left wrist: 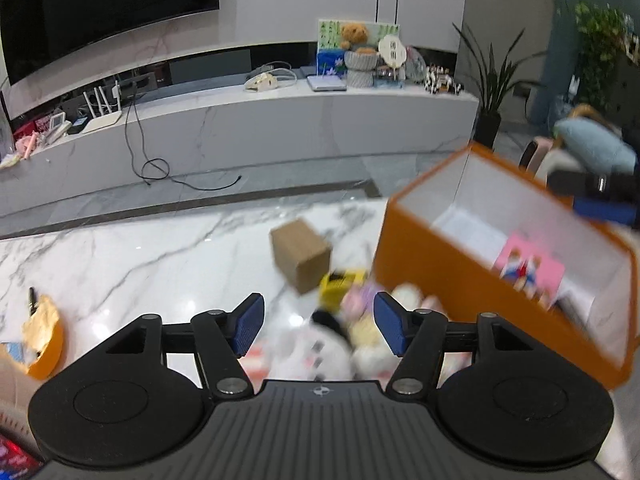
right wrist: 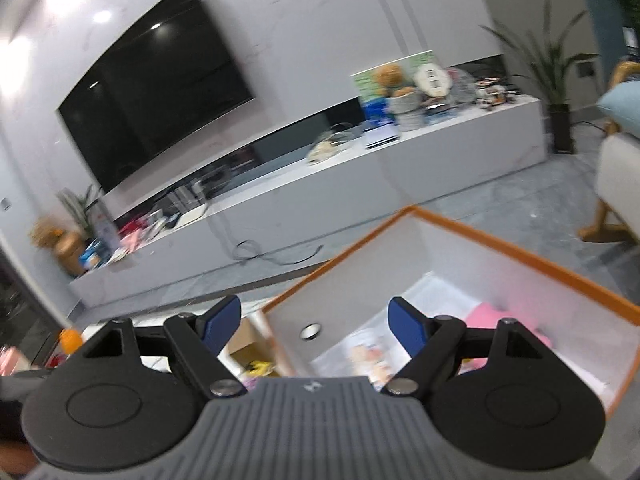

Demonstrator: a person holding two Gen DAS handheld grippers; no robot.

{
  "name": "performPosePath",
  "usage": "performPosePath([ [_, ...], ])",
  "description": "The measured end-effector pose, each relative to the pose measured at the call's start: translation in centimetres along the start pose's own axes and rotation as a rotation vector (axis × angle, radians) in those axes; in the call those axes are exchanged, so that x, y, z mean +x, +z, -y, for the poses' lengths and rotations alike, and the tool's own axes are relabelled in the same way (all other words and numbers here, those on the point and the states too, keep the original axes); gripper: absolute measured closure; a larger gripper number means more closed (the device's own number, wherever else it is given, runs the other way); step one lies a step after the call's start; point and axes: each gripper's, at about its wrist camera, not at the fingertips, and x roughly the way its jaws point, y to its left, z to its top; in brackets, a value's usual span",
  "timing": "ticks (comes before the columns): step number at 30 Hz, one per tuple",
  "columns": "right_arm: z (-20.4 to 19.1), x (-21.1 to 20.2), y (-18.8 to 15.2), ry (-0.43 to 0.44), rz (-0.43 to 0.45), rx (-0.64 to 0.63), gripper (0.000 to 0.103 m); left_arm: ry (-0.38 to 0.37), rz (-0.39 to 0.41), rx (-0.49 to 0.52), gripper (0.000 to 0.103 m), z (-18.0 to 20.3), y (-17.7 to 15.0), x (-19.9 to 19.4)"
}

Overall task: Organize objects
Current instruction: 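Move both grippers back over the table toward the remaining plush and dark box, then grasp the striped popcorn plush with the left gripper while the right gripper grasps the dark gray box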

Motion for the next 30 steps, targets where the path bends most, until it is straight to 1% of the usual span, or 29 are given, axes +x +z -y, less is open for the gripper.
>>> performPosePath([
  [2,-1.3,0.0,-0.7,0.003,-0.018,-0.037,0.021,0.029,0.012,0.031,0.031,0.1,-1.1,-0.2],
  [3,-1.8,0.0,-1.1,-0.004,-0.033,-0.051,0.021,0.045,0.029,0.064,0.029,0.5,-1.7,-0.6],
  [5,-2.8,-0.1,-2.1,0.001,-0.067,-0.082,0.021,0.051,0.064,0.144,0.025,1.1,-2.9,-0.9],
  [8,-4.4,-0.2,-4.0,0.009,-0.115,-0.142,0.022,0.014,0.119,0.263,0.022,1.6,-4.3,-0.8],
  [9,-4.9,-0.3,-4.6,-0.004,-0.133,-0.16,0.022,-0.003,0.138,0.29,0.022,1.4,-4.9,-0.7],
  [12,-5.5,-0.5,-6.5,-0.05,-0.187,-0.185,0.022,-0.044,0.172,0.308,0.019,0.7,-5.8,-0.1],
  [17,-6.0,-0.6,-10.0,-0.125,-0.249,-0.243,0.022,-0.051,0.119,0.27,0.019,-0.8,-6.2,2.2],
  [20,-5.3,0.3,-11.6,-0.163,-0.304,-0.251,0.021,-0.071,0.087,0.315,0.018,-0.9,-6.1,3.2],
  [24,-4.4,1.7,-13.0,-0.202,-0.354,-0.248,0.02,-0.049,0.086,0.369,0.018,-0.8,-6.6,3.7],
  [27,-4.1,2.0,-13.6,-0.215,-0.366,-0.234,0.018,-0.078,0.073,0.362,0.014,-0.9,-7.0,4.2],
  [30,-3.7,2.5,-14.0,-0.217,-0.385,-0.212,0.017,-0.072,0.073,0.387,0.009,-0.5,-7.4,4.8],
])
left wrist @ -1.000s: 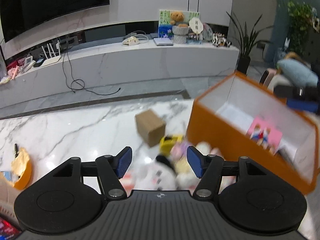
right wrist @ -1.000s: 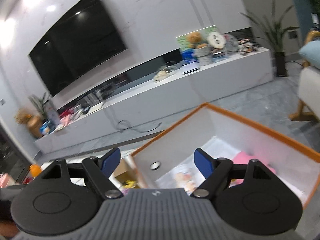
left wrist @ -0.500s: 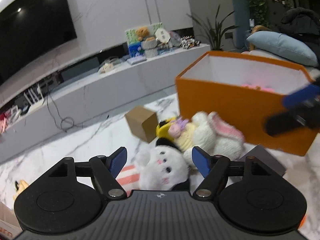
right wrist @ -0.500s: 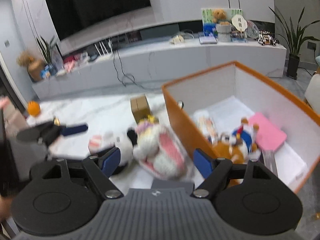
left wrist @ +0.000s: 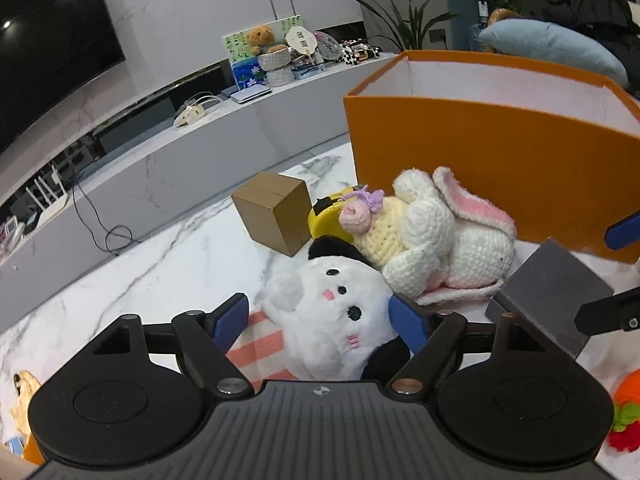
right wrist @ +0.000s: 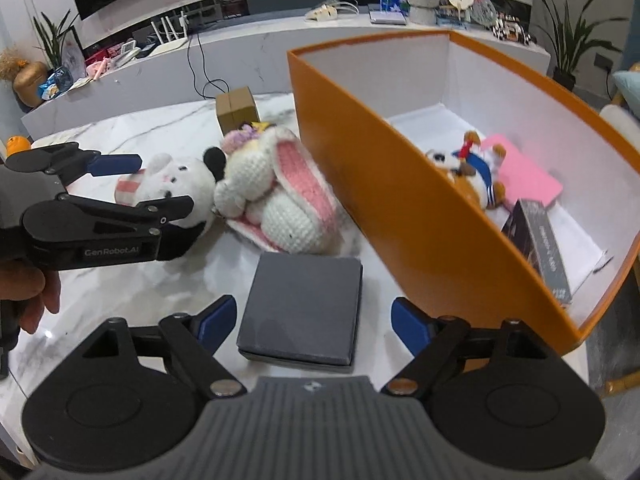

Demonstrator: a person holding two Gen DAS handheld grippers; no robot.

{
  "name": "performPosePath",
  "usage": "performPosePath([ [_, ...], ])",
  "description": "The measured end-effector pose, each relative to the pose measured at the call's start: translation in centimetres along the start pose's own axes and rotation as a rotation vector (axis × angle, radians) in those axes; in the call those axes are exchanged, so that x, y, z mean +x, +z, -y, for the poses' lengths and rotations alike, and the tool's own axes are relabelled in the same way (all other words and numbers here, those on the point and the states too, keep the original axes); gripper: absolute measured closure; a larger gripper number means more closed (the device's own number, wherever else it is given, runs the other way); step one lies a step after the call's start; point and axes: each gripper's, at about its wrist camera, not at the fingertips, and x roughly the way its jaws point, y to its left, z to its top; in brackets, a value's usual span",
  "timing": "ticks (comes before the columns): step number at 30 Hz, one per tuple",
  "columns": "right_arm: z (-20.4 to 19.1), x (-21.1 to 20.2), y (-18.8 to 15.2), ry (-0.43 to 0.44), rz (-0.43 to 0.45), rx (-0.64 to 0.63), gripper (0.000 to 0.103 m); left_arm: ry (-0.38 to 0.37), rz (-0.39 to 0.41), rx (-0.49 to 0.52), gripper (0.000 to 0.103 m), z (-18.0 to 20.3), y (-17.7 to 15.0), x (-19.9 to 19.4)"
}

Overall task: Organize objects
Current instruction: 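Grasp the striped popcorn plush with the left gripper while the right gripper grasps the dark gray box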

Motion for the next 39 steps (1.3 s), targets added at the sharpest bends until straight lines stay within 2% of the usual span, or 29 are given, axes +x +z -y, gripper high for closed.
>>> performPosePath([
  [3,-0.1,0.5,-0.1,0.009,-0.021,0.005,0.017,0.017,-0.016,0.026,0.004,0.4,-0.2,0.7],
  [9,-0.3,1.6,-0.2,0.0,-0.034,-0.002,0.017,0.018,-0.038,0.003,0.0,0.1,0.0,1.3],
  [12,-0.6,2.2,-0.2,-0.001,-0.038,-0.007,0.016,0.065,-0.101,0.066,0.0,0.6,-0.4,2.4],
  [15,-0.9,2.6,-0.2,-0.006,-0.038,-0.016,0.016,0.111,-0.123,0.118,0.0,0.9,-1.2,3.0],
  [18,-1.2,3.0,-0.2,-0.02,-0.035,-0.035,0.016,0.109,-0.127,0.054,0.003,0.1,-1.1,2.8],
  [20,-1.4,3.3,-0.1,-0.03,-0.031,-0.047,0.016,0.096,-0.14,-0.001,0.029,-0.6,-0.9,2.7],
  [23,-1.5,3.6,0.1,-0.034,-0.031,-0.052,0.016,0.057,-0.141,-0.078,0.03,-1.7,-0.9,2.4],
  [27,-1.5,4.0,0.2,-0.016,-0.041,-0.065,0.023,0.038,-0.152,-0.101,0.03,-1.7,-0.9,2.0],
  [35,-2.0,3.6,0.1,0.066,-0.072,-0.111,0.024,-0.03,-0.269,-0.223,0.032,-0.8,-2.0,-1.4],
  [39,-2.6,3.7,-0.2,0.058,-0.079,-0.148,0.024,-0.057,-0.307,-0.234,0.031,0.4,-2.8,-3.4],
])
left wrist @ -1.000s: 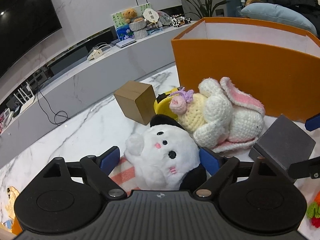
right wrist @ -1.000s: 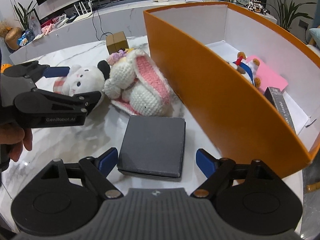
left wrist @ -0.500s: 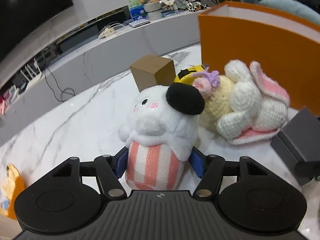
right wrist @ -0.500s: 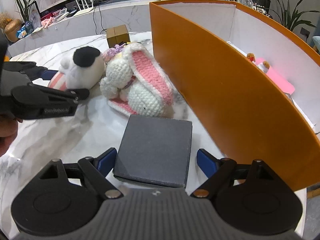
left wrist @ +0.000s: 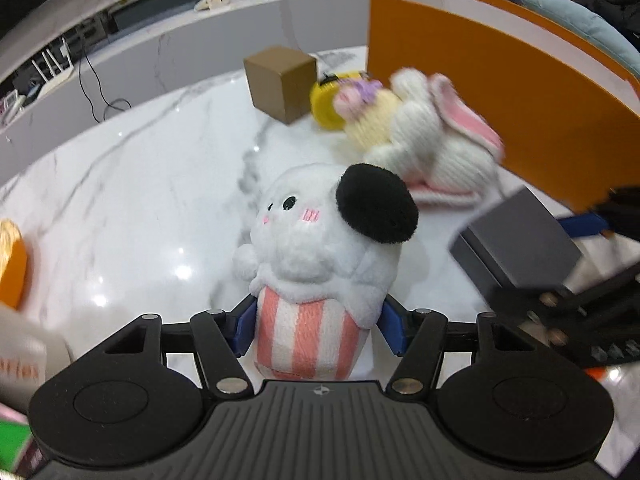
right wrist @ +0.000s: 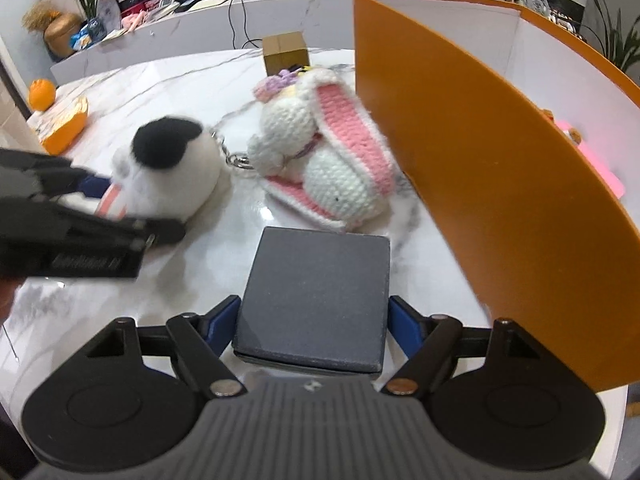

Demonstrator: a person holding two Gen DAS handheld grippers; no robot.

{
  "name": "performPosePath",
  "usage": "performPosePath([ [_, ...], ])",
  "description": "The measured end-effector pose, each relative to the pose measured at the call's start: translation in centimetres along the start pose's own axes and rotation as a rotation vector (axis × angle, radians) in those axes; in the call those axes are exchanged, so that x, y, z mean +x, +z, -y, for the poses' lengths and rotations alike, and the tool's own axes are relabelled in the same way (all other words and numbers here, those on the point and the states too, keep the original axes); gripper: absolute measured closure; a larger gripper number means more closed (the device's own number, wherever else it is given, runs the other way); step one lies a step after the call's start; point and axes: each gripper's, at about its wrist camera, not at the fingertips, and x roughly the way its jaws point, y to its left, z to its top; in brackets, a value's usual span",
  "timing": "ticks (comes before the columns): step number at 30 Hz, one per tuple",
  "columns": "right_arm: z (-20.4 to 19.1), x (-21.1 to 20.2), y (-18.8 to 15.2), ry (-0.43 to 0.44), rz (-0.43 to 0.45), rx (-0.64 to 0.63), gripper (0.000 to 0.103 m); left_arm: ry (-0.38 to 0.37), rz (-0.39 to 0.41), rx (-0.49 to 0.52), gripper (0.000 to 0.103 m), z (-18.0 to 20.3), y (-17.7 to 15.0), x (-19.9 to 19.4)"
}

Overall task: Organize objects
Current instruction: 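Grasp the striped popcorn plush with the left gripper while the right gripper grasps the dark gray box, then carry the popcorn plush and dark gray box into the orange box and open both grippers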

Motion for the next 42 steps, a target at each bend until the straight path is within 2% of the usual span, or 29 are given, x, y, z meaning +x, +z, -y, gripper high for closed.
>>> performPosePath([
  [8,-0.2,0.4,0.5,-0.019,0.001,-0.005,0.024,-0.022,0.064,0.009,0.028,0.1,-0.4,-0.1],
  [16,0.0,1.3,0.9,-0.033,-0.012,0.014,0.023,-0.02,0.089,0.051,0.027,0.7,0.1,0.9],
  [26,0.7,0.6,1.1,0.002,-0.01,0.029,0.025,-0.063,0.069,-0.062,0.033,-0.1,0.6,0.6],
  [33,0.8,-0.9,1.7,0.028,0.019,0.05,0.025,-0.059,0.076,-0.063,0.033,0.0,0.5,-0.8],
  [37,0.3,-2.1,2.4,0.051,0.05,0.054,0.025,-0.062,0.093,-0.095,0.033,-0.4,0.2,-2.3],
  [42,-0.5,-4.6,3.8,0.088,0.115,0.069,0.025,-0.029,0.105,-0.127,0.033,-1.1,-0.2,-3.9],
])
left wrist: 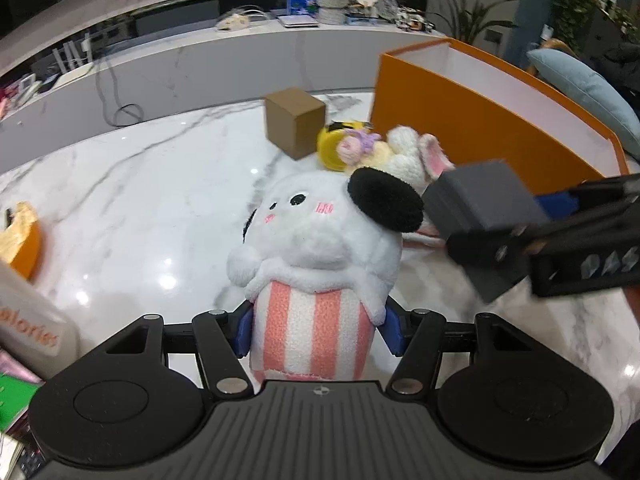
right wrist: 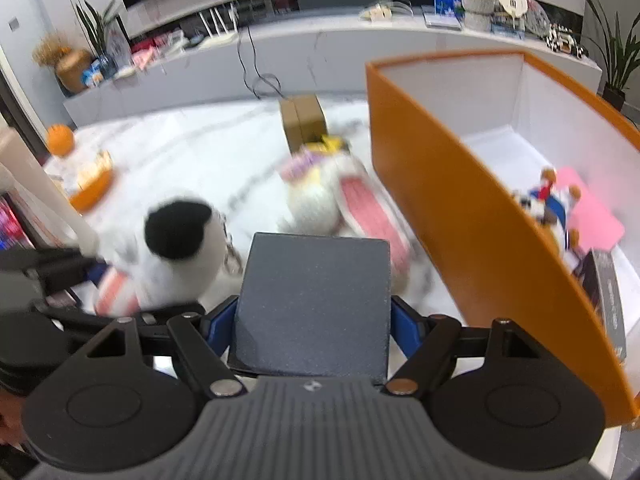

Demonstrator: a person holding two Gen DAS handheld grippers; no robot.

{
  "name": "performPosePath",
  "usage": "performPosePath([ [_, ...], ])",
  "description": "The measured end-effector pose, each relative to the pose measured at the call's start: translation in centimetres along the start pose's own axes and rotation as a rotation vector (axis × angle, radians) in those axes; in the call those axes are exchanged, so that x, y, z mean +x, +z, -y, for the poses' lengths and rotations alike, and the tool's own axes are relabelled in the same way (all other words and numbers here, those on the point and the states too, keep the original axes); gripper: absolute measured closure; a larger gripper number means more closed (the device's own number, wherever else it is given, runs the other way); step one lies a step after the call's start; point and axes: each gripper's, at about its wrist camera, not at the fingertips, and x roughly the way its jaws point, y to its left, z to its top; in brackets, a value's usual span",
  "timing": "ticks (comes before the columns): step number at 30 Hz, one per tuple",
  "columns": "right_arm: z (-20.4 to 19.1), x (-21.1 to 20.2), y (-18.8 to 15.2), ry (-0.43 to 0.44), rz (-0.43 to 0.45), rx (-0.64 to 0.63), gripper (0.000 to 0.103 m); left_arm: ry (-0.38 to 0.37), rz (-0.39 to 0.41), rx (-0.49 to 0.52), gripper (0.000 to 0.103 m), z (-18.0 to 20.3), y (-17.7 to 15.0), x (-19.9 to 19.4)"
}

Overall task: Organize objects
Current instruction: 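Carry the popcorn plush and dark gray box into the orange box and open both grippers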

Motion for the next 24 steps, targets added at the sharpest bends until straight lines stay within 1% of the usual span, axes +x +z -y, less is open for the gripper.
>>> performPosePath([
  [4,-0.4,-1.7,0.8,0.01,0.067,-0.015,0.025,0.005,-0.009,-0.053,0.033,-0.6,-0.2,-1.1],
  [7,0.3,-2.4,1.3,0.029,0.1,0.002,0.025,0.025,0.0,-0.047,0.033,-0.3,0.4,-2.2],
  [10,1.8,-3.6,1.9,0.055,0.137,0.043,0.025,0.025,0.023,-0.043,0.033,0.2,1.7,-3.3],
  [13,4.0,-5.2,2.6,0.071,0.187,0.101,0.025,0.038,0.05,-0.011,0.033,1.2,3.4,-4.4],
  [16,6.4,-6.6,3.2,0.067,0.233,0.166,0.025,0.038,0.075,0.021,0.033,2.5,5.4,-5.0],
  [21,11.0,-8.2,4.2,0.05,0.291,0.294,0.025,0.029,0.114,0.085,0.033,5.5,9.0,-5.1],
  [24,13.5,-8.8,4.7,0.031,0.315,0.362,0.025,0.006,0.13,0.123,0.033,7.5,10.8,-4.7],
])
